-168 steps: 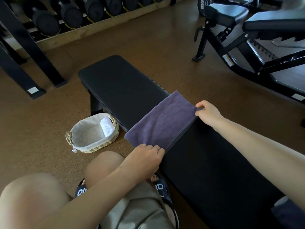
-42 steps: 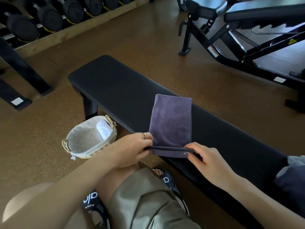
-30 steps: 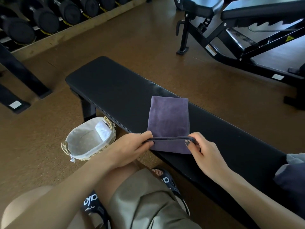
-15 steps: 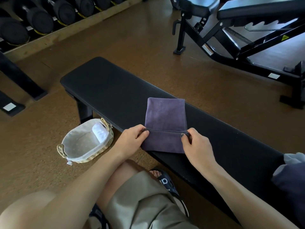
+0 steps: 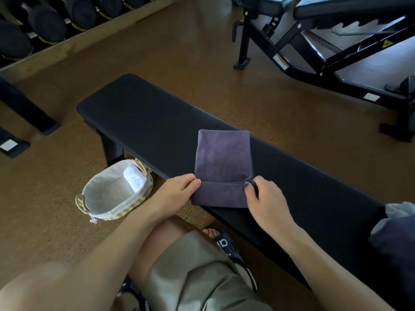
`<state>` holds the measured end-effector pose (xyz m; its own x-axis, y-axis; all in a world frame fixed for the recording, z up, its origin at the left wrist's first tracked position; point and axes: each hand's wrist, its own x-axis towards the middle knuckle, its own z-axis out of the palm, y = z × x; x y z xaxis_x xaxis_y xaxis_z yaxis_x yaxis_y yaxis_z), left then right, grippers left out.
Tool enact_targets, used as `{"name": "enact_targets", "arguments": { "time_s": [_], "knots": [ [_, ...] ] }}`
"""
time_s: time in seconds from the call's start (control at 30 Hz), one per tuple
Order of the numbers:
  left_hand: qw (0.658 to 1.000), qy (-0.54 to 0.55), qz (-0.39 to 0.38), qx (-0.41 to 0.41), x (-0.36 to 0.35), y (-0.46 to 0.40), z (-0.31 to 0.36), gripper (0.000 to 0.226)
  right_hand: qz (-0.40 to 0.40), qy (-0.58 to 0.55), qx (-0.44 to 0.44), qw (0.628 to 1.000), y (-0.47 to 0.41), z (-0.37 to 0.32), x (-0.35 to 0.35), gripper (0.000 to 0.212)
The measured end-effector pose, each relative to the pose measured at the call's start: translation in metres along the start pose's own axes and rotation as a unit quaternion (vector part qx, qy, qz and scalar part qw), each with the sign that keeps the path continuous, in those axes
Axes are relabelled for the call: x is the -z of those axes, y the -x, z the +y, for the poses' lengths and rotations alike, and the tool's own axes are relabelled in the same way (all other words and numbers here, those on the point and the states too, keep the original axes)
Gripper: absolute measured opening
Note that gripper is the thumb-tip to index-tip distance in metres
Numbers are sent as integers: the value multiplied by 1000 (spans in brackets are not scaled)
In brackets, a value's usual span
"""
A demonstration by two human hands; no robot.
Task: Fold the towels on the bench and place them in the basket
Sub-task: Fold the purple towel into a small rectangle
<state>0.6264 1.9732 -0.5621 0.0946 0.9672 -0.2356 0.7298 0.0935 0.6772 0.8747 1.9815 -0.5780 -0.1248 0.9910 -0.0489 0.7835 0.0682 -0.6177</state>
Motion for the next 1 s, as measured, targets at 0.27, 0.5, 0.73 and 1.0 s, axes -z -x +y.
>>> {"name": "enact_targets", "arguments": {
  "time_s": [0.27,0.5,0.73,1.0],
  "knots": [
    [994,-108,12,-5,-10,-2,-1,34,31,52,43,997,-3,6,-5,18],
    [975,-222,25,18,-14,-2,2,30,68,12,32,997,3,3,-5,19],
    [837,-425,97,-331,-17,1,16,17,107,209,297,925,0,15,-9,22],
    [864,-385,25,-324,-10,16,17,17,-14,216,376,901,-6,26,16,31]
  ]
}}
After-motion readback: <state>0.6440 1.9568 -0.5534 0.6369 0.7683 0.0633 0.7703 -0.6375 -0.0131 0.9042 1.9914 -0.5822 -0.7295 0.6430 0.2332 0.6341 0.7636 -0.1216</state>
